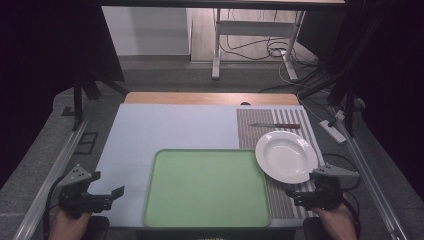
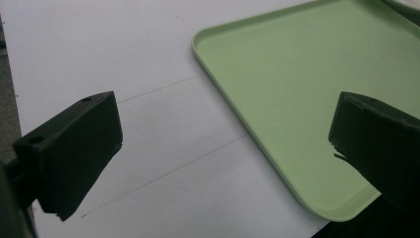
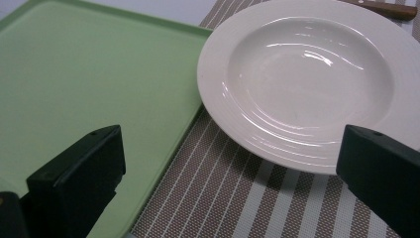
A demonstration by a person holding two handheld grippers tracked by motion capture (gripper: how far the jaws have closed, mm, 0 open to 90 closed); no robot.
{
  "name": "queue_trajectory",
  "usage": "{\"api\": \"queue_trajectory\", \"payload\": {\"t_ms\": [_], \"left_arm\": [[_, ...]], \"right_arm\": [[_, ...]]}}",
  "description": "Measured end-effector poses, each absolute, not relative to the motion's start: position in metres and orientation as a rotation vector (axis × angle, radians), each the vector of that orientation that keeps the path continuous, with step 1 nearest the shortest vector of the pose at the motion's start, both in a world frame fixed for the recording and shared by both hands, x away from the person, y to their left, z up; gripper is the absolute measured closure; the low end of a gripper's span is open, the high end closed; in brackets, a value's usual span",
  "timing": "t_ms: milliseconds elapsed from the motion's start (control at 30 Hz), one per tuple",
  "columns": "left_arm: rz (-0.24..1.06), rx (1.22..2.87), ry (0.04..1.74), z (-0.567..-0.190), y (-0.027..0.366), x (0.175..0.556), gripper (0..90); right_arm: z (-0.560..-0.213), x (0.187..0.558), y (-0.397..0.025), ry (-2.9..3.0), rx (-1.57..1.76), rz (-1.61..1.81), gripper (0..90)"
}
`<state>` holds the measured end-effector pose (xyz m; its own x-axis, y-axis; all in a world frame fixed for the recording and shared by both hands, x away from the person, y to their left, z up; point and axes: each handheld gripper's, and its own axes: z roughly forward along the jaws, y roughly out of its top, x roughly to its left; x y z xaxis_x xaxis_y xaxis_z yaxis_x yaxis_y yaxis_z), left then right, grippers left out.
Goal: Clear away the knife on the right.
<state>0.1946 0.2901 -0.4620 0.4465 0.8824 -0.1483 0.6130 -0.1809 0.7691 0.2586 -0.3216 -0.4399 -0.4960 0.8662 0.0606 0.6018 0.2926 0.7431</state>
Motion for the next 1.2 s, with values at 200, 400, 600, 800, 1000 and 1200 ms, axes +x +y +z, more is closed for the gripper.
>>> {"api": "queue_trajectory", "payload": {"t_ms": [200, 400, 600, 800, 1000, 1200], "left_arm": [[0.404, 1.891, 1.257, -0.462, 0.291, 0.192, 0.0], [0.407, 1.892, 1.267, -0.462, 0.291, 0.192, 0.1], [0.422, 1.902, 1.272, -0.462, 0.289, 0.19, 0.4], [0.434, 1.905, 1.271, -0.462, 0.288, 0.189, 0.5], [0.431, 1.906, 1.272, -0.462, 0.289, 0.19, 0.5], [0.434, 1.914, 1.269, -0.462, 0.288, 0.19, 0.5]], "right_arm": [[-0.44, 0.259, -0.319, 2.225, 1.306, 1.022, 0.0], [-0.44, 0.26, -0.319, 2.231, 1.301, 1.023, 0.0], [-0.441, 0.262, -0.316, 2.249, 1.29, 0.995, 0.0], [-0.442, 0.265, -0.315, 2.274, 1.302, 0.985, 0.0], [-0.441, 0.266, -0.314, 2.28, 1.301, 0.997, 0.0], [-0.438, 0.272, -0.307, 2.272, 1.274, 1.028, 0.0]]}}
